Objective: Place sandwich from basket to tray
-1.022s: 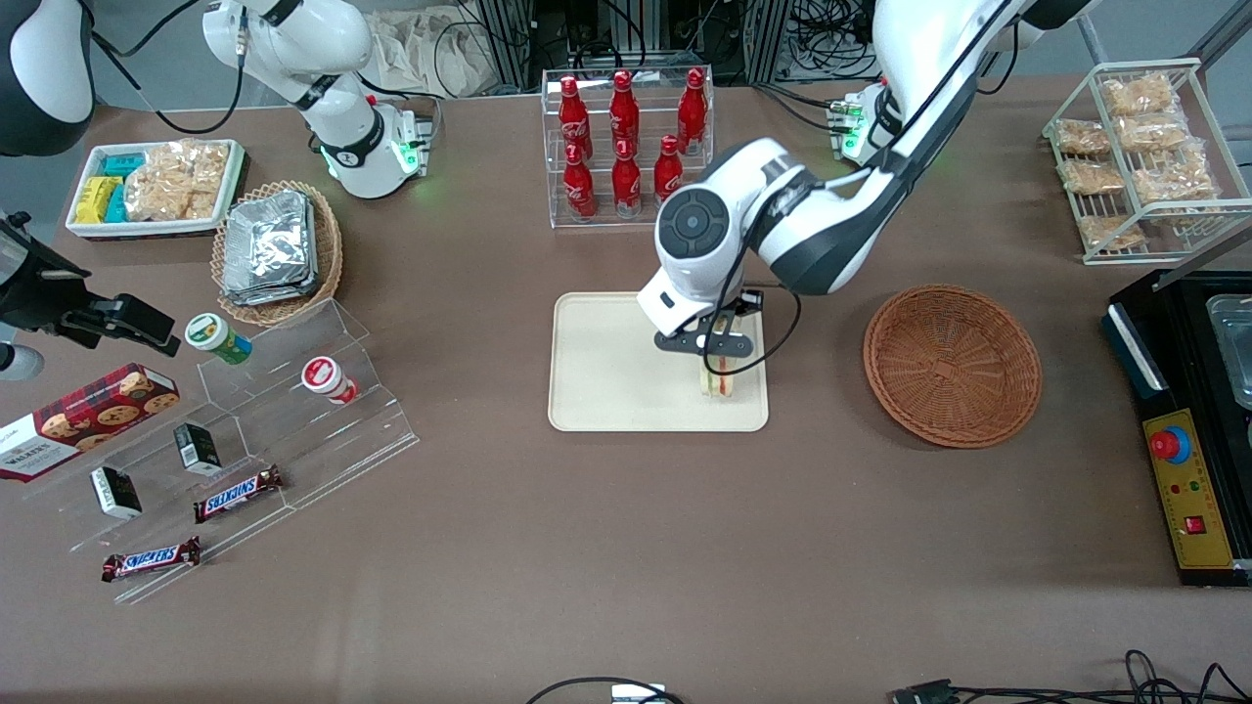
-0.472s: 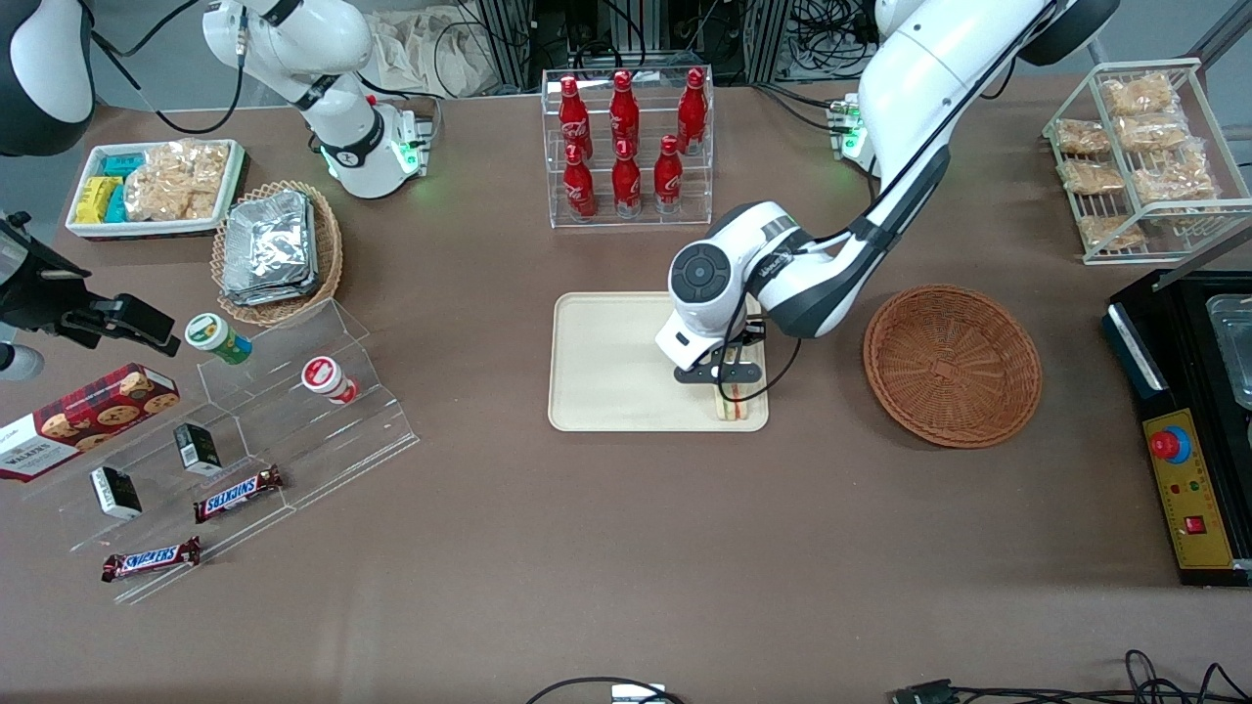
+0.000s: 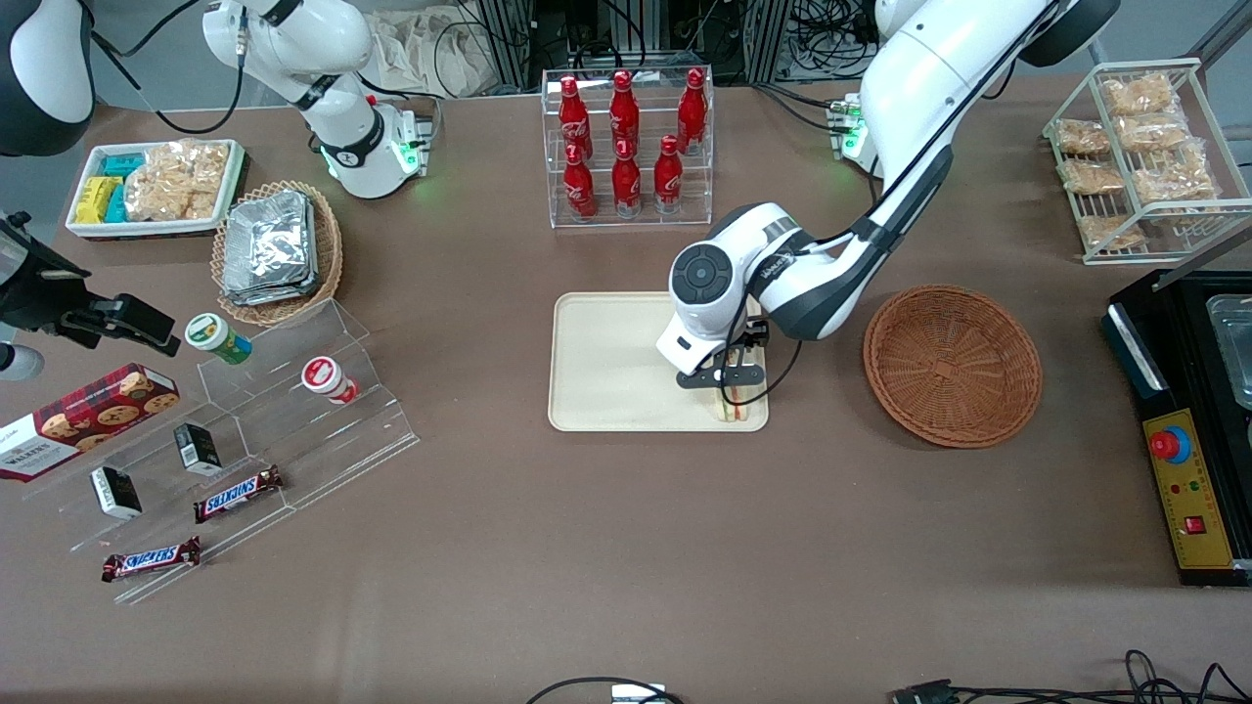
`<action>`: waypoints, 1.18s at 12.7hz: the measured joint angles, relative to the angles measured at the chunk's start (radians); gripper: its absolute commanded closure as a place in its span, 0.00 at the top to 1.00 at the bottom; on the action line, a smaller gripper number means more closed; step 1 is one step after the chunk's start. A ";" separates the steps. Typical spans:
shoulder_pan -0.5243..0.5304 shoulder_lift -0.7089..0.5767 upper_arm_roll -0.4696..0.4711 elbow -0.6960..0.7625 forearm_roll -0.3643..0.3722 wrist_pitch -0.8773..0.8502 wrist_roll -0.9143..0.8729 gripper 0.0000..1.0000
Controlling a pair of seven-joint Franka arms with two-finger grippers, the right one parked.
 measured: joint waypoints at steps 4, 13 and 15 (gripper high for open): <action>0.071 -0.191 0.008 0.051 -0.146 -0.168 0.059 1.00; 0.082 -0.590 0.507 0.068 -0.269 -0.453 0.635 1.00; 0.084 -0.614 0.600 0.064 -0.276 -0.453 0.752 1.00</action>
